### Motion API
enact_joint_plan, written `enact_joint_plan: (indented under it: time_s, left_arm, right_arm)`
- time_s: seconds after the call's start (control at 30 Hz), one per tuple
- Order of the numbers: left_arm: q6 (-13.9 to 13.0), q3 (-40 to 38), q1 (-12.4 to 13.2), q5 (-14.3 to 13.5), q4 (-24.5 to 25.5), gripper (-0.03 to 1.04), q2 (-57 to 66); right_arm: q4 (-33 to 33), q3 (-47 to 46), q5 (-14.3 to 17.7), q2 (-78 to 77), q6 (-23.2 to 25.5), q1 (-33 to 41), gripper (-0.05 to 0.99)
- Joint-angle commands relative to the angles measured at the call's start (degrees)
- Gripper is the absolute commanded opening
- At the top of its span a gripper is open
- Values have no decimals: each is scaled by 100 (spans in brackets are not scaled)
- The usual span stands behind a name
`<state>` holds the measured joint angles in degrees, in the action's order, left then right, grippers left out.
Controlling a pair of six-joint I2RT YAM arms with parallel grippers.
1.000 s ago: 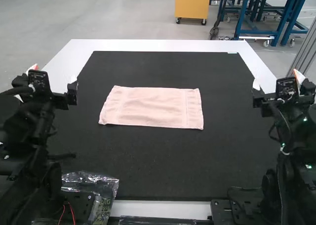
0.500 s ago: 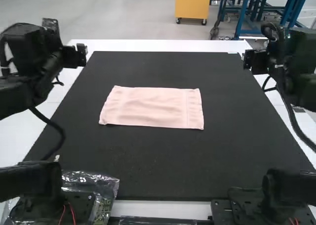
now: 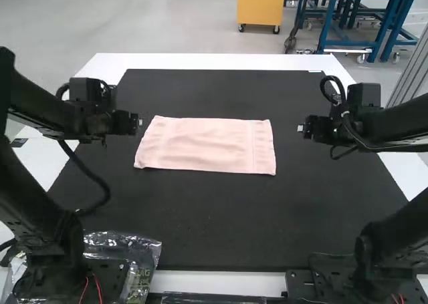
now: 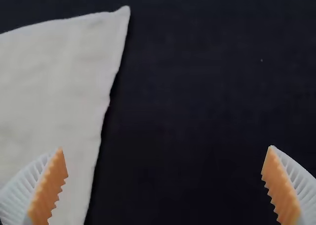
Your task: Fold the towel.
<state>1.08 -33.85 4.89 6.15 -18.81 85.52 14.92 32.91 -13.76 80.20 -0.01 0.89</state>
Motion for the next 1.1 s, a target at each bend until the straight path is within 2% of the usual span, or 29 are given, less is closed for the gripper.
enact_joint_plan:
  time_s: [0.0,0.07,0.2,0.4,0.7,1.07]
  left_arm:
    - [129,-52,241,466,-202,96,405]
    - [120,-140,355,615,-334,96,651]
    - [-12,-377,461,747,-571,96,1037]
    - [-117,-825,426,870,-800,96,1573]
    - [-328,-1748,417,967,-774,96,2619]
    - [-381,-2671,136,958,-668,96,3402]
  right_arm:
    - [169,23,-83,-31,133,87,91]
    - [319,49,-83,127,133,219,91]
    - [433,278,-48,672,133,597,91]
    - [908,700,-30,1551,151,957,91]
    - [1250,1587,-22,2737,142,1010,91]
    - [1497,2255,-22,3643,124,984,91]
